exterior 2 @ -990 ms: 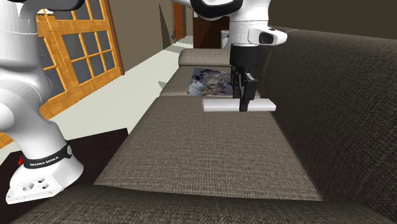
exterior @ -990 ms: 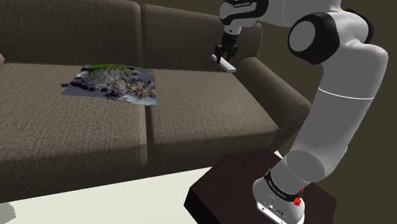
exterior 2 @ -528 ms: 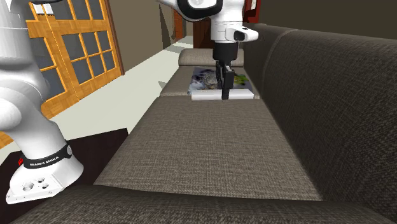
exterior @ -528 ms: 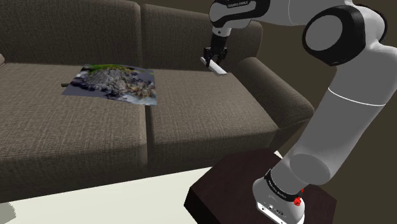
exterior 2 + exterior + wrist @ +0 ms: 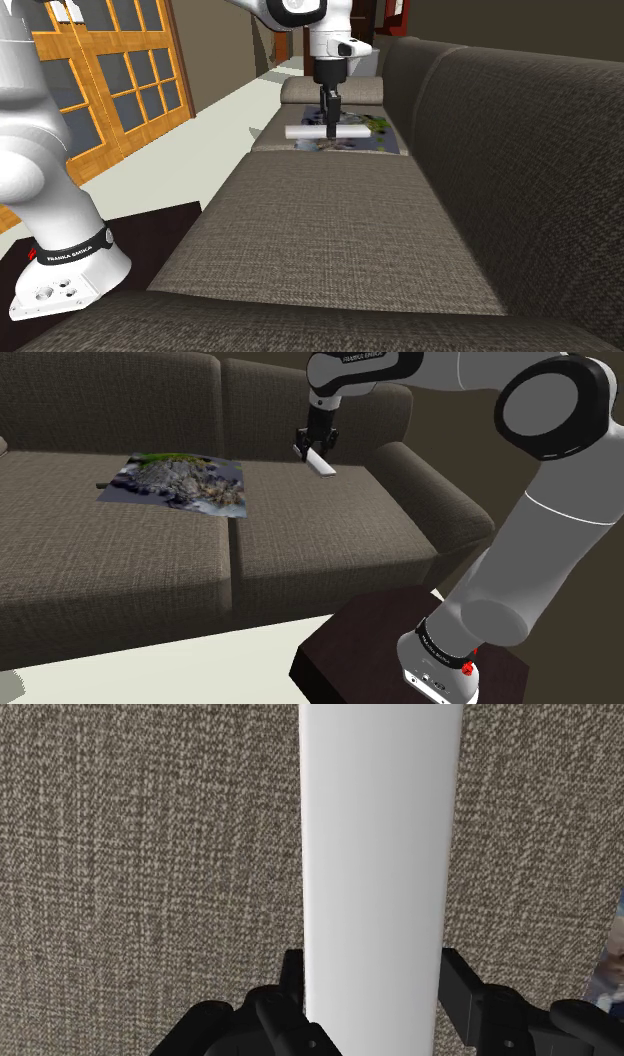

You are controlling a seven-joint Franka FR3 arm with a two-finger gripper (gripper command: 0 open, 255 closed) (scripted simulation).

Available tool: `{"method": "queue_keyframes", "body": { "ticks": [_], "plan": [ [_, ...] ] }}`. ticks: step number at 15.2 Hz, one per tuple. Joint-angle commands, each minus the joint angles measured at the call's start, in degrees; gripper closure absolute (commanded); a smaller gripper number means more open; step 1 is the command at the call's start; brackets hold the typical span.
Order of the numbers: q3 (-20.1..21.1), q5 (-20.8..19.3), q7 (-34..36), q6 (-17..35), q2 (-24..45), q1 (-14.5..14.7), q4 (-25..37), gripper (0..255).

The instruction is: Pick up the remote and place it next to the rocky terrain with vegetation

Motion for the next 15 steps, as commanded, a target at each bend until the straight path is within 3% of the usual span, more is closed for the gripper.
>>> {"method": "queue_keyframes", "body": {
  "ticks": [1, 15],
  "plan": [
    [1.02, -0.36, 2.65, 0.32, -0.9, 1.43, -1.21, 255],
    [8.77, -1.33, 20.74, -1.38, 2.39, 11.5, 3.4, 255]
  ]
}}
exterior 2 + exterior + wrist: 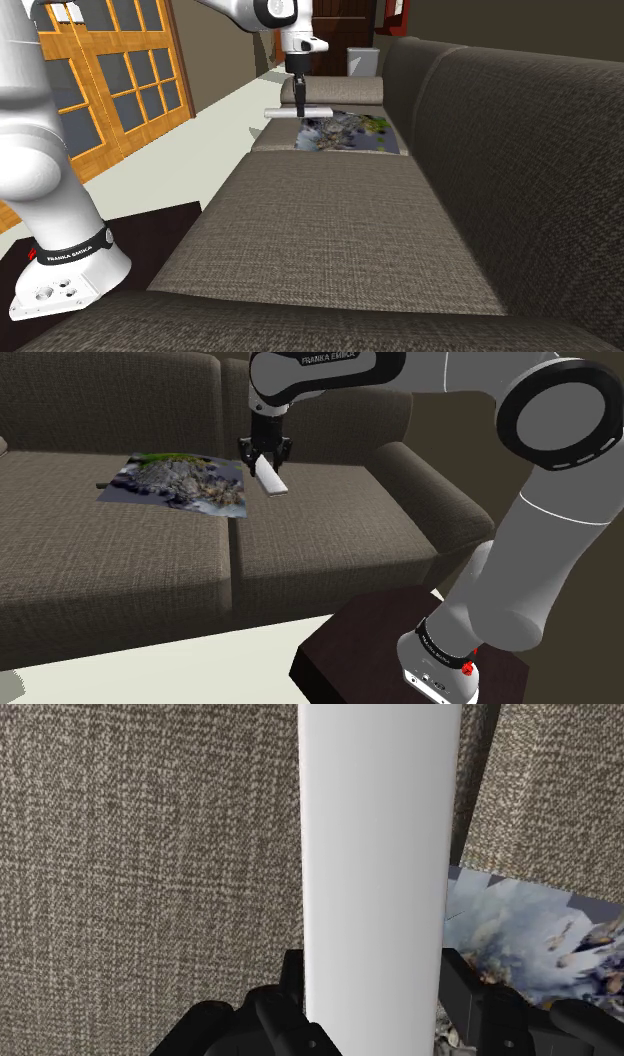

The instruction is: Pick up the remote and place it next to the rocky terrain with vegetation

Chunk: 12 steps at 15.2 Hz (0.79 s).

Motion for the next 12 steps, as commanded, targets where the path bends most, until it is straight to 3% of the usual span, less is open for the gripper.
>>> {"method": "queue_keyframes", "body": {
  "ticks": [1, 12],
  "plan": [
    [1.01, -0.14, 2.59, -0.64, 1.0, 1.44, 1.63, 255],
    [5.58, -1.49, 15.32, -5.54, 11.55, 9.6, 16.71, 255]
  ]
}}
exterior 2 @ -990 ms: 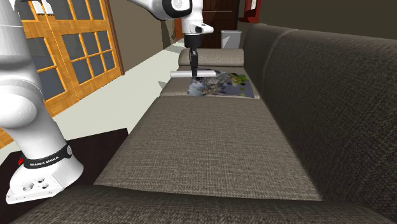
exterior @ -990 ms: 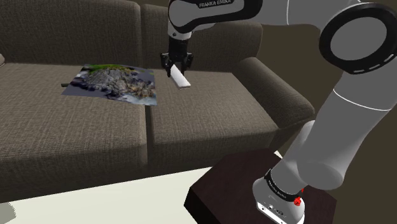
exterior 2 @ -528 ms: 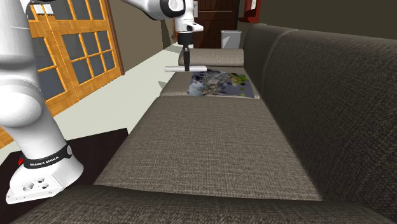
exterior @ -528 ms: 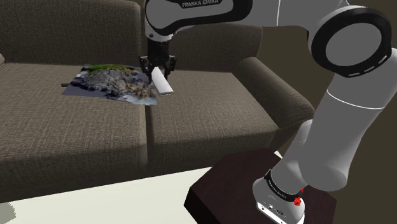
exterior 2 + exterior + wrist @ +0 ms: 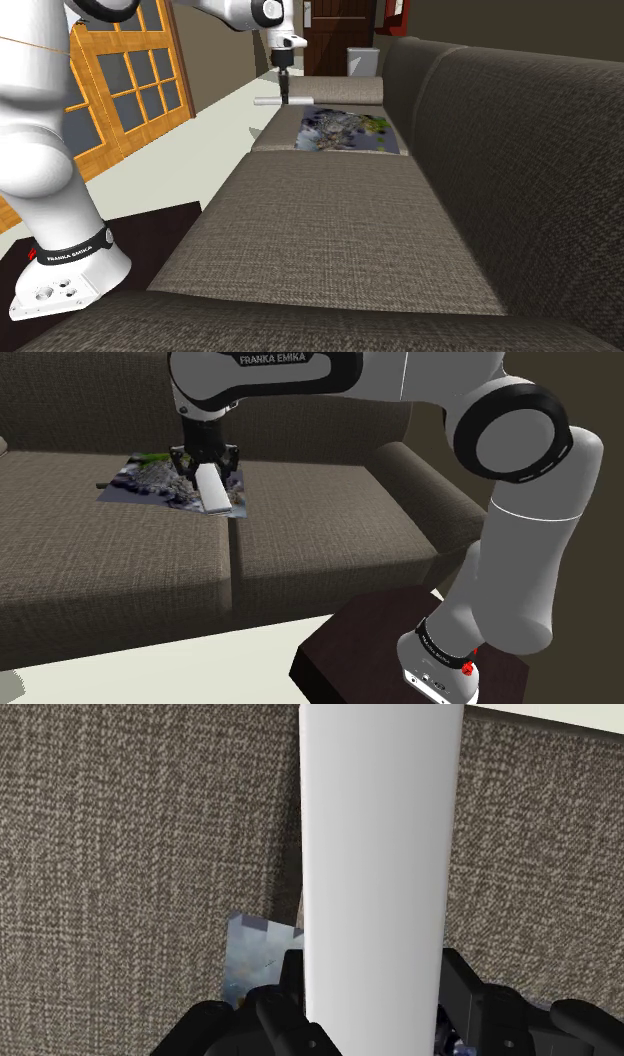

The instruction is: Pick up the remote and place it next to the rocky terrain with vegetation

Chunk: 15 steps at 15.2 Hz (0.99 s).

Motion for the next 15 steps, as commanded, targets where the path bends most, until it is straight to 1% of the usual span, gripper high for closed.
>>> {"method": "queue_keyframes", "body": {
  "ticks": [1, 6, 8, 11, 15],
  "plan": [
    [0.7, -0.32, 2.42, -0.93, 1.81, 1.68, 2.7, 255],
    [1.92, -1.28, 7.37, -5.5, 9.87, 5.83, 15.15, 255],
    [2.25, -1.7, 9.15, -8.12, 14.05, 7.62, 21.88, 255],
    [2.45, -2.26, 11.21, -13.13, 21.41, 10.25, 34.2, 255],
    [2.47, -2.21, 11.38, -9.15, 20.17, 10.01, 28.96, 255]
  ]
}}
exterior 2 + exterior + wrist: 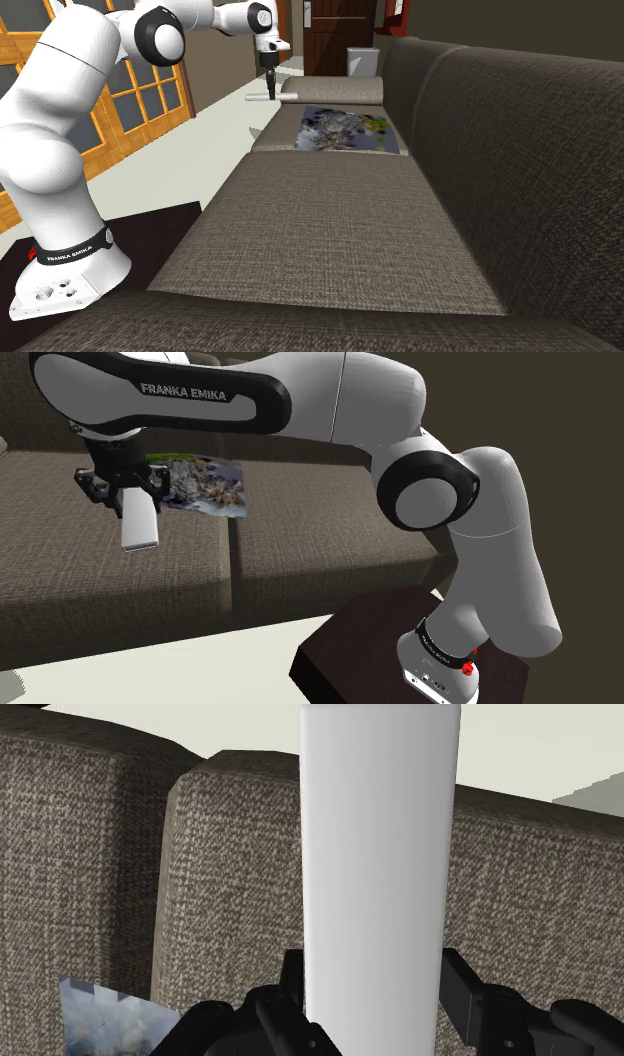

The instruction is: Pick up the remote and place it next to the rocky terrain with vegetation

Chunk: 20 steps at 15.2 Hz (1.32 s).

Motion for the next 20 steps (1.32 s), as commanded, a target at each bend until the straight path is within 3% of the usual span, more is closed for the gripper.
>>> {"method": "queue_keyframes", "body": {
  "ticks": [1, 20],
  "plan": [
    [0.02, 0.01, 0.12, 1.92, -0.65, -0.09, -2.52, 255],
    [-0.09, -0.25, 0.76, 16.03, 0.15, -0.54, -15.86, 255]
  ]
}}
